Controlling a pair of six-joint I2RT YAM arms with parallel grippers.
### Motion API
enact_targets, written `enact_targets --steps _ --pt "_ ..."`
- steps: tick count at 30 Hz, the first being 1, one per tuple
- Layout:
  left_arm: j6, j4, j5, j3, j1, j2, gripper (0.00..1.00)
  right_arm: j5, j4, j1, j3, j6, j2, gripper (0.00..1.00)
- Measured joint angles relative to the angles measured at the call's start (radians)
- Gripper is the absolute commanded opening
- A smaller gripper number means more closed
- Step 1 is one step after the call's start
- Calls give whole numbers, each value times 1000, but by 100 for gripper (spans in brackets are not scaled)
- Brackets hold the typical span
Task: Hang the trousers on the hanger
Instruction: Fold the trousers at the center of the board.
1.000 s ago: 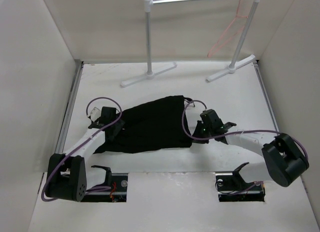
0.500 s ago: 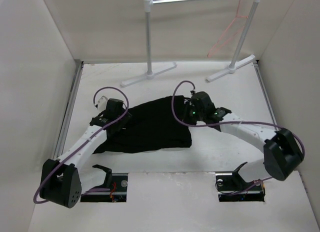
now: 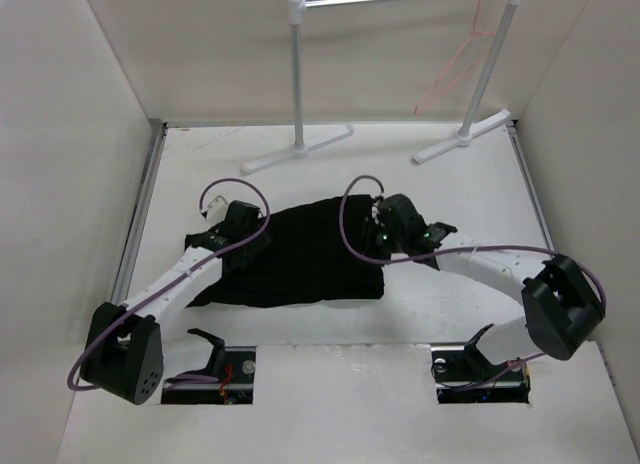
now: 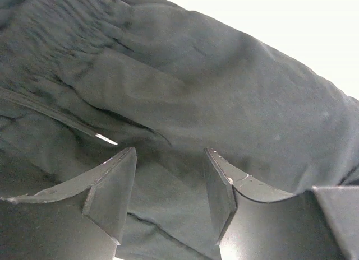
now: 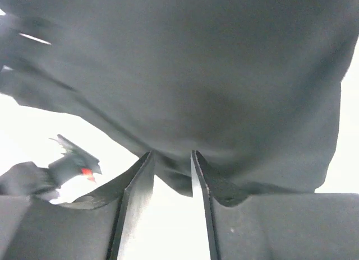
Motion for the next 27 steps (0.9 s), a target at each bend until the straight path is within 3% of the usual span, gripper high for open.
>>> enact_targets --steps 5,11,16,20,27 --pt "14 -2 -6 -61 60 -48 48 -11 9 -73 224 -40 60 20" --pt "26 -21 -6 -145 73 -118 48 -26 81 -171 460 -50 352 15" --pt "28 -40 -5 -210 88 -181 48 -29 76 -230 552 -36 593 13" --pt "36 -79 -6 -227 101 -235 50 -50 74 -247 607 -5 664 21" --pt "71 -188 -5 -172 105 -299 51 -40 66 -241 639 6 623 57"
